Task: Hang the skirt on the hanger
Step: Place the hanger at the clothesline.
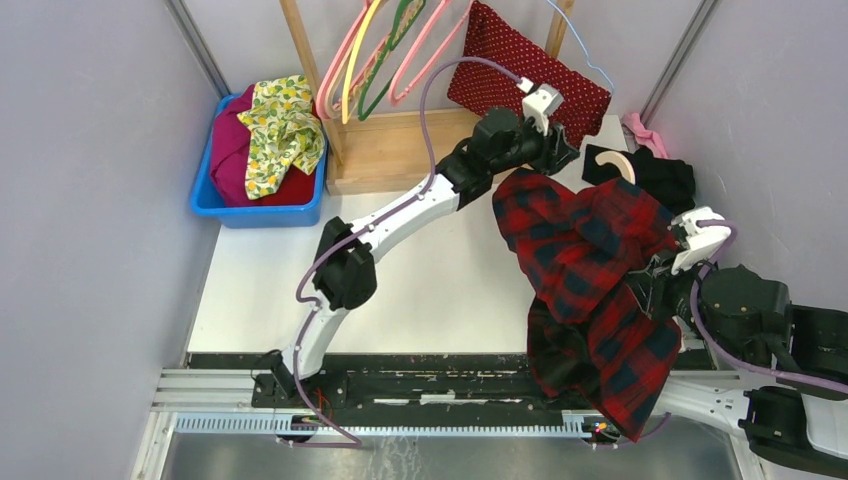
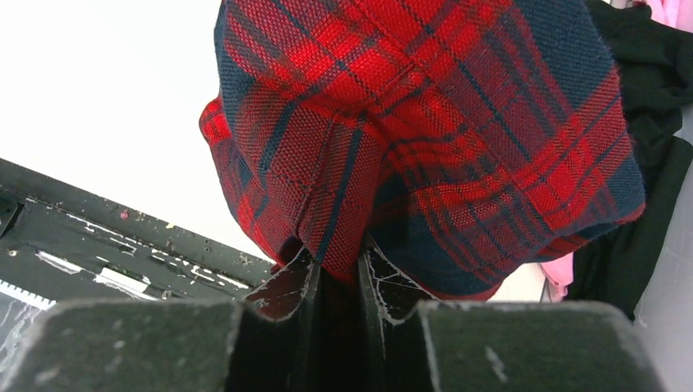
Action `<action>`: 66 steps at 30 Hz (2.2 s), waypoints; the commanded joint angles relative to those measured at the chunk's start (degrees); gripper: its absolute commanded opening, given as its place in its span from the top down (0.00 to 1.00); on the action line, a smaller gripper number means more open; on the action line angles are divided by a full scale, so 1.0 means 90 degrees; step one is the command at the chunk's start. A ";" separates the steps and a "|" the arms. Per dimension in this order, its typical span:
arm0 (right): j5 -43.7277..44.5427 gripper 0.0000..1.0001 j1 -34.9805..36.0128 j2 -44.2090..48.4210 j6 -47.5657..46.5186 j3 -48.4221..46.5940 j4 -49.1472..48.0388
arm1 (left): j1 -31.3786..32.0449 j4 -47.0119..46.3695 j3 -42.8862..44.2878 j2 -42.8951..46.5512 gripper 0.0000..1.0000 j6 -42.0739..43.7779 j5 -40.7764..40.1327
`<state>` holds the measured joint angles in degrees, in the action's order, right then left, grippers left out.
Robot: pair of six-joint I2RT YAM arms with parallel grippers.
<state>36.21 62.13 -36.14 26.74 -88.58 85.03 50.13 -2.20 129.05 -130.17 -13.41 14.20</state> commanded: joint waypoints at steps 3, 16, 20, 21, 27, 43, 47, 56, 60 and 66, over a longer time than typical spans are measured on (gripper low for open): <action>0.0235 0.99 -0.0005 -0.0174 -0.0115 -0.0288 -0.0864 | -0.0143 -0.0285 -0.1140 0.1217 0.47 0.0357 0.0136; 0.0465 0.99 -0.0008 -0.1223 -0.0739 -0.0642 -0.1909 | -0.0161 0.0355 -0.2969 0.3607 0.45 0.0536 -0.1767; 0.0508 0.99 -0.0002 -0.1509 -0.0846 -0.0717 -0.2339 | -0.0203 0.0914 -0.3095 0.4161 0.45 0.0535 -0.2634; 0.0522 0.99 -0.0001 -0.1586 -0.0872 -0.0736 -0.2456 | -0.0225 0.0982 -0.3201 0.4307 0.45 0.0520 -0.2837; 0.0804 0.99 -0.0003 -0.2121 -0.1332 -0.1022 -0.3542 | -0.0473 0.1392 -0.4264 0.5622 0.44 0.0161 -0.3321; 0.0462 0.99 -0.1202 -0.5008 -0.2203 -0.3543 -0.4654 | -0.0891 0.2040 -0.6546 0.8322 0.41 -0.0535 -0.3346; -0.0157 0.99 -0.1939 -0.5234 -0.2020 -0.3784 -0.4589 | -0.0902 0.1984 -0.6845 0.8499 0.41 -0.0662 -0.3211; -0.1057 0.99 -0.2864 -0.5635 -0.2112 -0.4218 -0.4826 | -0.0968 0.1900 -0.6962 0.8382 0.41 -0.0695 -0.3093; -0.1340 0.99 -0.3194 -0.6004 -0.2092 -0.4534 -0.5023 | -0.0999 0.1876 -0.7081 0.8388 0.41 -0.0744 -0.3018; -0.1824 0.99 -0.3497 -0.6536 -0.2044 -0.4982 -0.5468 | -0.1029 0.1846 -0.7242 0.8388 0.41 -0.0785 -0.2892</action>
<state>23.83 31.77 -93.67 8.08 -127.81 48.03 41.21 17.06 64.29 -54.76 -18.26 -13.28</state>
